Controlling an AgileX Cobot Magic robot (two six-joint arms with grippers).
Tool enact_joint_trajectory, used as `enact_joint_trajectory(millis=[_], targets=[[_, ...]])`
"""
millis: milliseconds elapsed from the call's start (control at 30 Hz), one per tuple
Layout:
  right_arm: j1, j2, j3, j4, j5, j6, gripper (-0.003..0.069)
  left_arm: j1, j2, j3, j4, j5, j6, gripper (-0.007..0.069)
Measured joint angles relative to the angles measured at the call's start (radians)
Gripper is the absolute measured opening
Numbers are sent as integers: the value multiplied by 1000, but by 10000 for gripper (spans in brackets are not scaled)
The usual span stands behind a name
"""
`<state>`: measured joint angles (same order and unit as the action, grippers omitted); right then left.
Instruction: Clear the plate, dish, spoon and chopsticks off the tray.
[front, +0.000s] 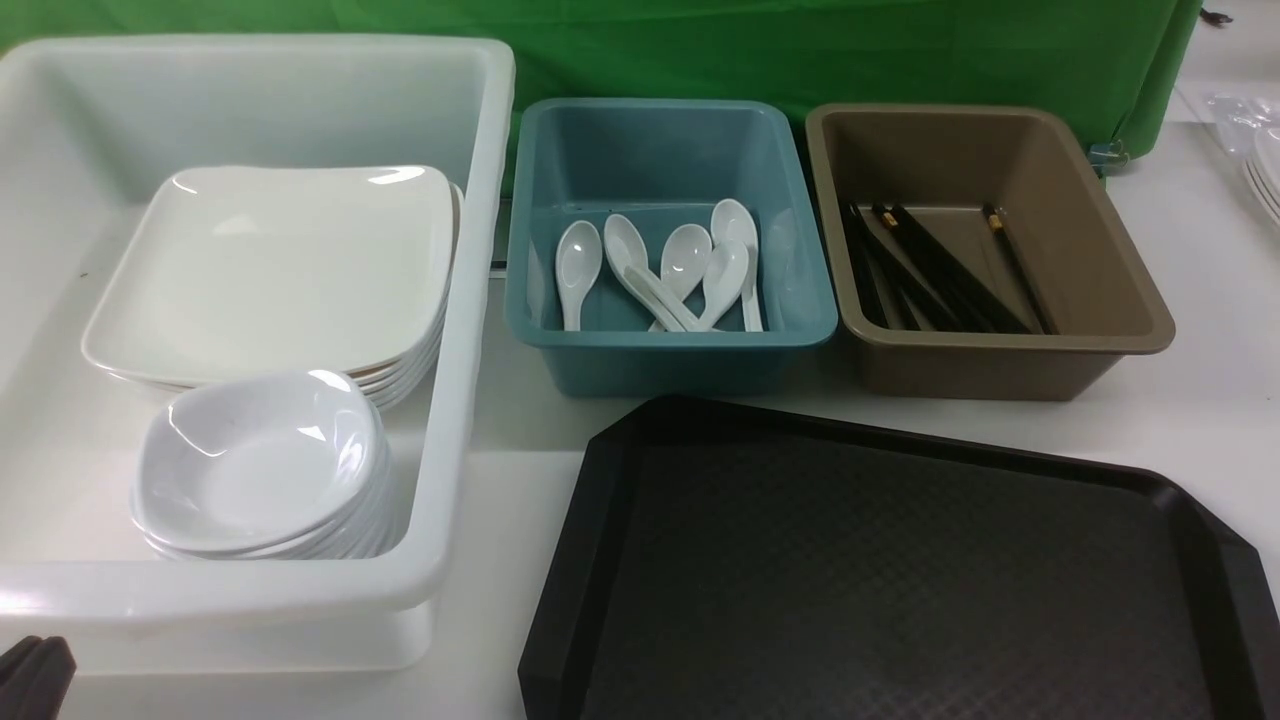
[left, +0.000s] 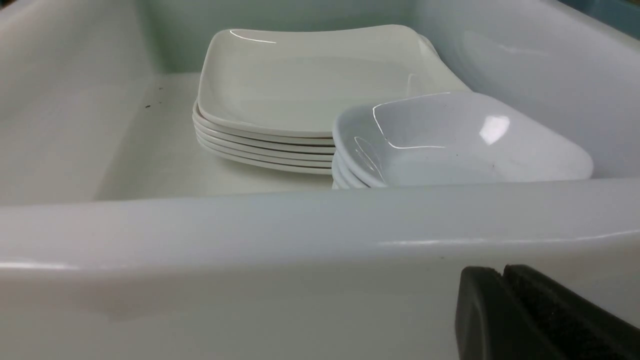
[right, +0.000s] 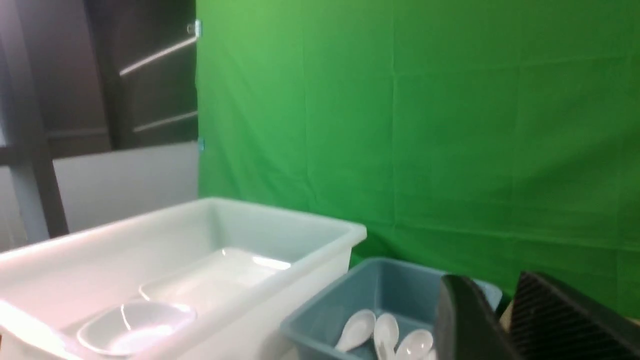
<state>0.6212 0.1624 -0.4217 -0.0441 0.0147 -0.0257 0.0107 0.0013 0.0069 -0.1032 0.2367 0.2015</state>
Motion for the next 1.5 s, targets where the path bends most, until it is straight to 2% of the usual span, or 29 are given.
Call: enact_joint_trajectory(millis=[100,333,467,667,1500], targets=[[-46,-22,61,4,20,-48,195,0,0,0,0,0,0,17],[-459,-45,378,4,72,-69,202,0,0,0,0,0,0,17],[-573,-111,429,5,178,-47,209,0,0,0,1,0,0,17],[-606,-161,431,5,207,-36,216,0,0,0,5,0,0,17],[-607,-161,431,8,217,-36,238,0,0,0,24,0,0,17]])
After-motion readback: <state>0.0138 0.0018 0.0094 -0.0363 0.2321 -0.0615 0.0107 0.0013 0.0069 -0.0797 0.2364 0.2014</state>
